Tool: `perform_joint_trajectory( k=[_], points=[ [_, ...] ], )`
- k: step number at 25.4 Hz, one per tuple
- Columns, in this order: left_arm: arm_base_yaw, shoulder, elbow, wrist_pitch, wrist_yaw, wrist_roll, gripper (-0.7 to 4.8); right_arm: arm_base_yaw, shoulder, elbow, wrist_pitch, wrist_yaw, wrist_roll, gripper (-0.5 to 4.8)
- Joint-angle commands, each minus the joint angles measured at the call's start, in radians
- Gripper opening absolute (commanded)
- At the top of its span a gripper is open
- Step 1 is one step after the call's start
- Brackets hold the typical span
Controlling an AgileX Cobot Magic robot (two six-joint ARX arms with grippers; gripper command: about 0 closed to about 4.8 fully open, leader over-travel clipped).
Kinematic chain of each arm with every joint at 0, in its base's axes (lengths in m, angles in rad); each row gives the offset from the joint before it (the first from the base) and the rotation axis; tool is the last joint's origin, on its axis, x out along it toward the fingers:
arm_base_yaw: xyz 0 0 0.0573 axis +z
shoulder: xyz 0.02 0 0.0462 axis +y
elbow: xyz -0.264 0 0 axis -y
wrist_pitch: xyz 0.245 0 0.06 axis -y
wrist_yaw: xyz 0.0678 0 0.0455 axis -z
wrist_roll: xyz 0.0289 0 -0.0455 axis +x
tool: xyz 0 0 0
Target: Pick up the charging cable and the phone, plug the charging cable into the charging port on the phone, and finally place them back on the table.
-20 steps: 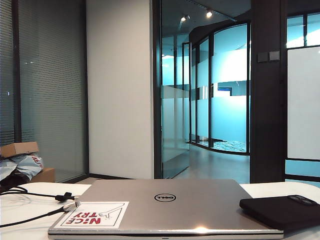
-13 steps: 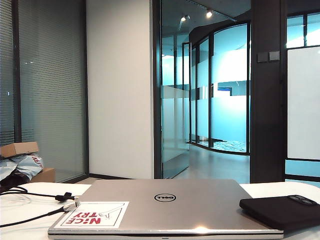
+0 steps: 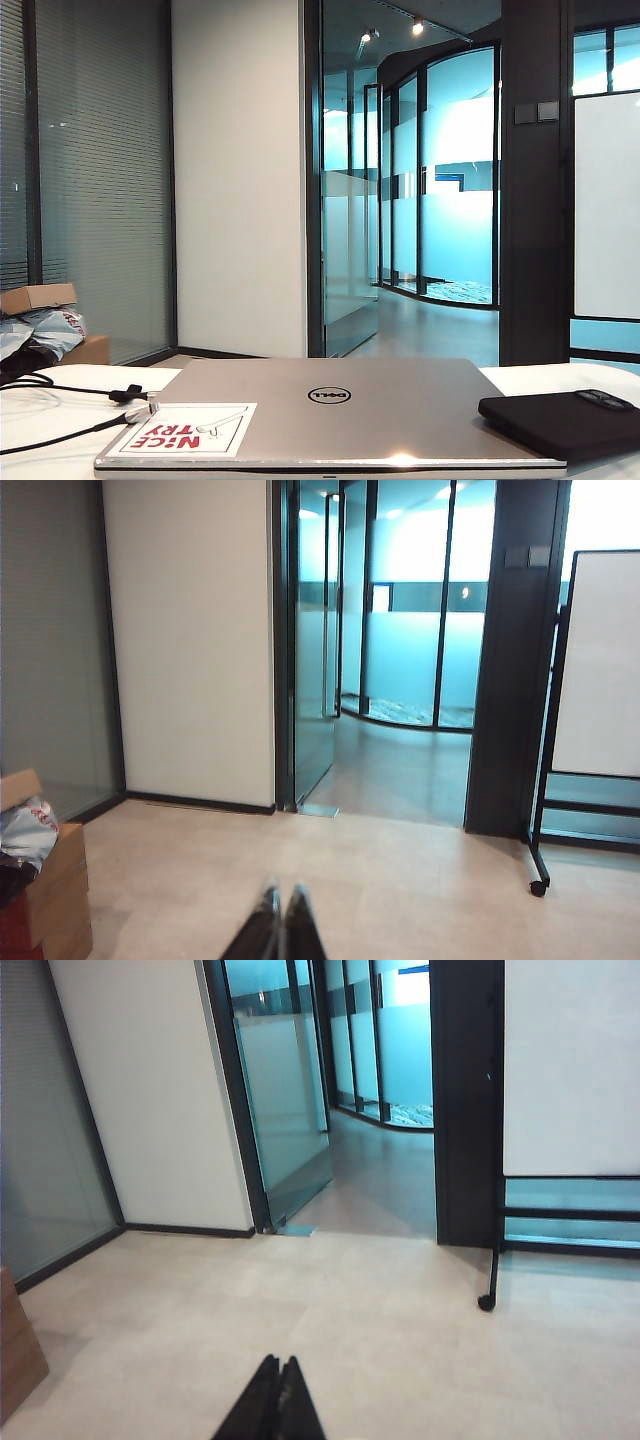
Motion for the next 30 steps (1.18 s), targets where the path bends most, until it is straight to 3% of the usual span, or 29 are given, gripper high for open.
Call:
perform_joint_trajectory(
  k=[1, 7, 11, 15, 21, 23, 30],
  points=[
    [0.001, 0.079, 0.043, 0.036, 0.002, -0.001, -0.05, 0.002, 0.082, 0.087, 0.019, -0.023, 0.003, -0.06],
    [0.0, 0.288, 0.117, 0.089, 0.002, 0.002, -0.05, 0.011, 0.265, 0.24, 0.01, -0.163, 0.002, -0.06],
    [-0.001, 0.423, 0.158, 0.105, 0.002, 0.004, -0.06, 0.063, 0.34, 0.301, -0.018, -0.166, -0.004, -0.06],
    [-0.001, 0.537, 0.189, 0.127, 0.002, 0.005, -0.06, 0.161, 0.372, 0.33, -0.051, -0.16, -0.089, -0.06],
    [-0.064, 0.742, 0.213, 0.195, 0.002, 0.013, -0.05, 0.476, 0.397, 0.33, -0.157, -0.016, -0.105, -0.06],
    [-0.154, 0.814, 0.213, 0.222, 0.002, 0.101, -0.05, 0.614, 0.398, 0.33, -0.193, 0.039, -0.105, -0.06],
    [-0.283, 0.954, 0.213, 0.238, 0.003, 0.274, -0.05, 0.806, 0.399, 0.33, -0.245, 0.071, -0.105, -0.06]
  ],
)
